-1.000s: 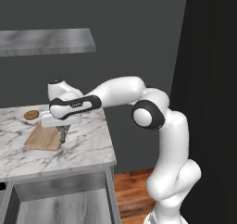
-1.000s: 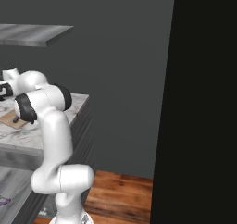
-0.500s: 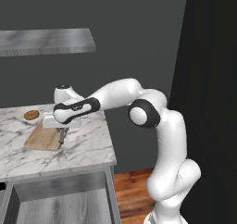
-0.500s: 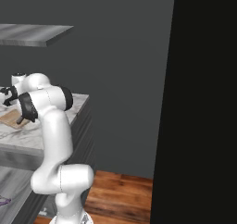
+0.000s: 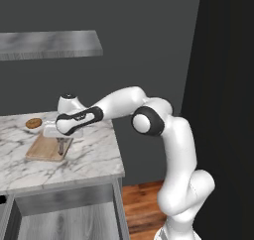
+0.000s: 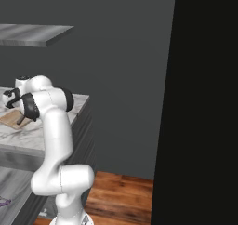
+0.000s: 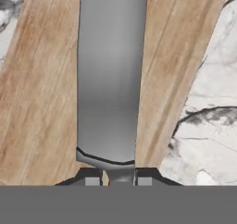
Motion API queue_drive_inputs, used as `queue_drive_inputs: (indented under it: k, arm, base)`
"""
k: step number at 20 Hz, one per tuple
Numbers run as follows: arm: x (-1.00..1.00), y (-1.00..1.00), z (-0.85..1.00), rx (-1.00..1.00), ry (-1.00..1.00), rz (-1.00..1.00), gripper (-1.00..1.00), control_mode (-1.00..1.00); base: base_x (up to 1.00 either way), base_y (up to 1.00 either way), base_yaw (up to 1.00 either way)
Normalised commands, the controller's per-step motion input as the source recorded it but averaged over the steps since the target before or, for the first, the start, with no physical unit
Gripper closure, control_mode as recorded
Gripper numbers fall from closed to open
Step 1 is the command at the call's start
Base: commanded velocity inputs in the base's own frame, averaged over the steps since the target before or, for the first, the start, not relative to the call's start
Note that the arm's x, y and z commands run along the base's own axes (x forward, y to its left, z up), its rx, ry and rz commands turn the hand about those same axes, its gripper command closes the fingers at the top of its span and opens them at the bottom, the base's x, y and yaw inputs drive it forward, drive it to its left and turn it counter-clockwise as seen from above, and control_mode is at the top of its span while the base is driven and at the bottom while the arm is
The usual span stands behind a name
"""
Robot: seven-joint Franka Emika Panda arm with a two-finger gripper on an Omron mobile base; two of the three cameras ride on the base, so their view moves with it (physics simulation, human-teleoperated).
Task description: Open the drawer on the left and place the cutting tools on the cutting board.
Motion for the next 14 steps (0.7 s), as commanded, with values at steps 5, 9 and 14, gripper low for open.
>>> queue_drive_inputs:
  k: [5,9,14]
  arm:
    - [0.04,0.3,-0.12,0.0,0.0,0.0,-1.0,-1.0]
    - [0.07,0.14,-0.08,0.0,0.0,0.0,-1.0,-1.0]
    - [0.02,0.0,-0.01,0.0,-0.01,0.0,-1.0,-1.0]
  base:
    - [0.0,0.0,0.0]
    - [0.0,0.0,0.0]
    - [0.0,0.0,0.0]
